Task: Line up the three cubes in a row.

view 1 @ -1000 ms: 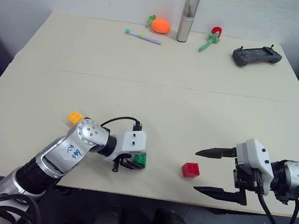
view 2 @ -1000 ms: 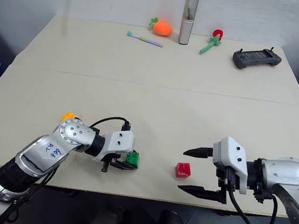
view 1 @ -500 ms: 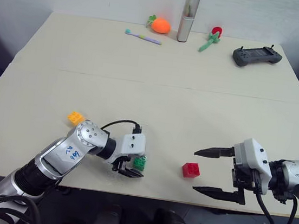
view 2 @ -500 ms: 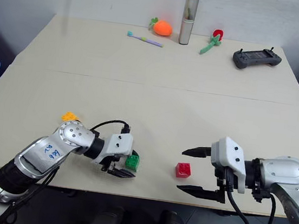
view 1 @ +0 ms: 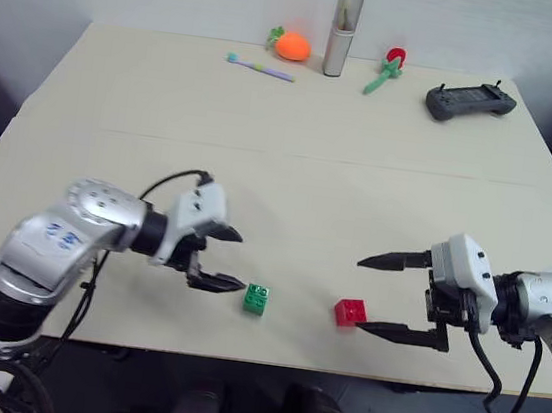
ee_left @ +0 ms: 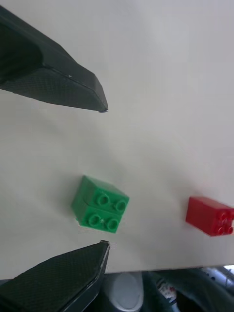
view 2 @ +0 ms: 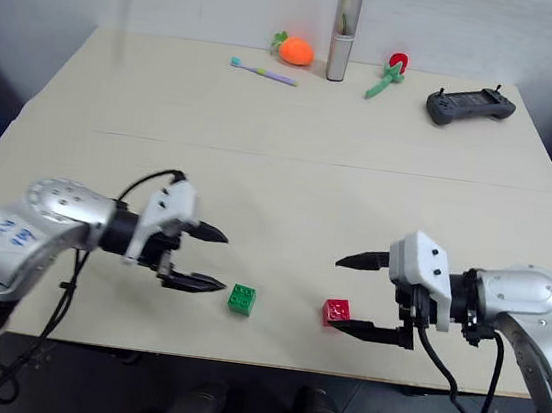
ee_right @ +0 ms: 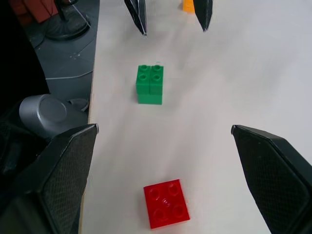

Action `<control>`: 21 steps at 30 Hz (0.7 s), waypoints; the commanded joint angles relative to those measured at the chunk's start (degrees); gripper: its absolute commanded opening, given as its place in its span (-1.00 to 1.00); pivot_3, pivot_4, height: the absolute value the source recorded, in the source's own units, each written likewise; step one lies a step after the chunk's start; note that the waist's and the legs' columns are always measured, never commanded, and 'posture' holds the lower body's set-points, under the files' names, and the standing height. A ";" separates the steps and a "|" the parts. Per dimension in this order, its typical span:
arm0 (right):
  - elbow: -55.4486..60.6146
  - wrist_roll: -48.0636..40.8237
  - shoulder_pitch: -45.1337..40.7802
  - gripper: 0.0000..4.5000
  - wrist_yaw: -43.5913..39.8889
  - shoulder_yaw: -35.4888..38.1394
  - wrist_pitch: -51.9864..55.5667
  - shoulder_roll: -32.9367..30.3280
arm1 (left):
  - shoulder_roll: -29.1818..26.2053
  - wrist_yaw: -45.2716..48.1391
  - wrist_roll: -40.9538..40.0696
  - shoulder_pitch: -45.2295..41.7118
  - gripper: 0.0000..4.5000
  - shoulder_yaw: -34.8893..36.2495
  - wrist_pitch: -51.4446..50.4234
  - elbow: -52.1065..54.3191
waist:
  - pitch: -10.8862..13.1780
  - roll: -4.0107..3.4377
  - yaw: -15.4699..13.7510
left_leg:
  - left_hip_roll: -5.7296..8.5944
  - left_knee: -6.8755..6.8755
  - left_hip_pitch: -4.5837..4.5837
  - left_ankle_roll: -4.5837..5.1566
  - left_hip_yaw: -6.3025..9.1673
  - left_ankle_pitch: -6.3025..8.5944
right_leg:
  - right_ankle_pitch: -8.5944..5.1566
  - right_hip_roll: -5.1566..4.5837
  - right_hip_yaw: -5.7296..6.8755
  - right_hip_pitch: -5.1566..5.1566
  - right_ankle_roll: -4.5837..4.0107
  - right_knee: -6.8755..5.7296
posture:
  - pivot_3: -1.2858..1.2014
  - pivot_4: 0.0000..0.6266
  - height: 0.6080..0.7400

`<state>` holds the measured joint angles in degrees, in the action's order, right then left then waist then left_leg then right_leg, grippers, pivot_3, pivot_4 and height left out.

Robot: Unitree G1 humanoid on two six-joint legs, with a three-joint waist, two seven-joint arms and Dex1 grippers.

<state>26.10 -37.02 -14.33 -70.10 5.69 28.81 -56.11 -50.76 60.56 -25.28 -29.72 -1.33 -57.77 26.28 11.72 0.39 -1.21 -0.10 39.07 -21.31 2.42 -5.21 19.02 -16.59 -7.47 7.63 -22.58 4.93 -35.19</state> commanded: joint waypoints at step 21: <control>-8.92 0.30 -14.55 1.00 -6.64 -6.61 -0.44 5.06 | 1.68 -12.40 3.68 37.51 0.97 39.94 8.94 -4.67 | 0.01 0.00 -0.46 | -0.06 -0.07 0.01 -0.42 0.04 0.49 | -0.02 -0.16 -0.03 -0.06 -0.08 0.13 | 0.03 -0.52 1.00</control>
<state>16.07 -36.51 -28.28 -76.69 -1.65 28.80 -51.26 -47.90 49.78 -21.06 11.18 41.97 -49.54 23.02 11.73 0.39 -1.67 -0.15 38.99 -21.30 2.00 -5.17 19.51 -16.61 -7.64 7.60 -22.65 4.85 -35.07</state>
